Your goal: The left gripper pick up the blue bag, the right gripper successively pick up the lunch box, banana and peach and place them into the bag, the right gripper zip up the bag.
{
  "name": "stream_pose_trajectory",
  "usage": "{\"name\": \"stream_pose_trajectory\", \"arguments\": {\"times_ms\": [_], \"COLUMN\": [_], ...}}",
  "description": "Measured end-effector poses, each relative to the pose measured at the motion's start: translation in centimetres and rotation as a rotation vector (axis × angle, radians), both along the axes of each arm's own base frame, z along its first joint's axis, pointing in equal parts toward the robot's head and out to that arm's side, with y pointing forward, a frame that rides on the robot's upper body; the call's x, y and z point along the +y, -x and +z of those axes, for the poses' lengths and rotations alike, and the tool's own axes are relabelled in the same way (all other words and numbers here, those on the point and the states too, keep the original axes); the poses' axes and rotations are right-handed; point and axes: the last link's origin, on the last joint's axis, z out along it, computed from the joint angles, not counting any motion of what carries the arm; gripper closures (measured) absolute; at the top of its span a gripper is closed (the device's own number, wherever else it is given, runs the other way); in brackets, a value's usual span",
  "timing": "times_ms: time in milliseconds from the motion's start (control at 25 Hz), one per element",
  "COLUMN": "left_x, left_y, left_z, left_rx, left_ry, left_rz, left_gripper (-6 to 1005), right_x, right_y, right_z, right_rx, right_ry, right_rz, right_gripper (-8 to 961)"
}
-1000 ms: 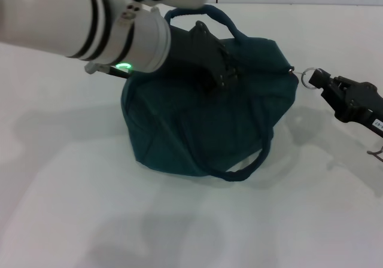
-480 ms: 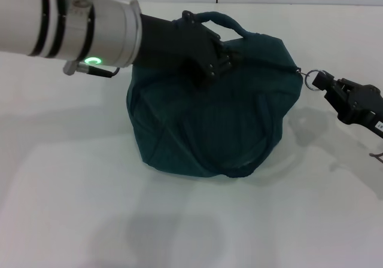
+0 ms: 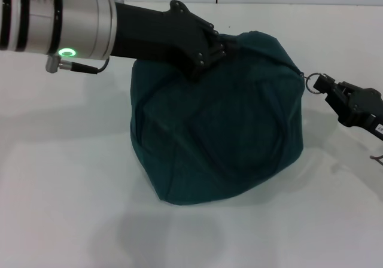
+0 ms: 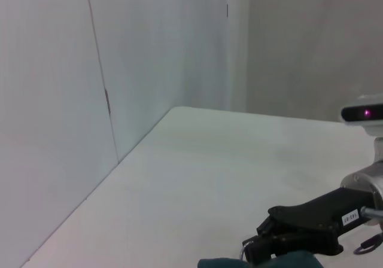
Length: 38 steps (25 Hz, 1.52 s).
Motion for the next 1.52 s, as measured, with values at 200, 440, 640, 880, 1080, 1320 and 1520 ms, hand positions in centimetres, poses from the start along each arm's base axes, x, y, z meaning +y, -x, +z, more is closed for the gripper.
{"name": "stream_pose_trajectory", "arguments": {"times_ms": [200, 440, 640, 880, 1080, 1320, 1520], "left_x": [-0.1, -0.2, -0.2, -0.1, -0.3, -0.4, -0.8], "left_y": [0.1, 0.6, 0.9, 1.1, 1.5, 2.0, 2.9], "left_z": [0.3, 0.2, -0.3, 0.1, 1.3, 1.6, 2.0], "left_rx": [-0.022, -0.027, -0.04, -0.105, -0.191, -0.223, -0.238], "left_ry": [0.004, 0.014, 0.038, 0.028, -0.007, -0.009, -0.026], "left_rz": [0.009, 0.025, 0.044, 0.071, 0.053, 0.065, 0.069], "left_gripper": [959, 956, 953, 850, 707, 585, 524], "right_x": [-0.1, -0.7, -1.2, -2.2, -2.8, -2.8, -3.4], "right_y": [-0.4, -1.0, -1.2, -1.4, -1.9, -3.2, -2.4], "right_z": [-0.3, -0.7, -0.6, -0.3, -0.1, 0.9, 3.9], "right_rx": [-0.015, -0.017, -0.001, 0.016, 0.019, 0.017, 0.066], "right_ry": [0.013, 0.032, 0.035, 0.029, 0.024, -0.033, -0.14], "right_rz": [-0.019, -0.046, -0.047, -0.033, -0.042, -0.11, 0.011], "right_gripper": [945, 945, 946, 887, 799, 694, 495]}}
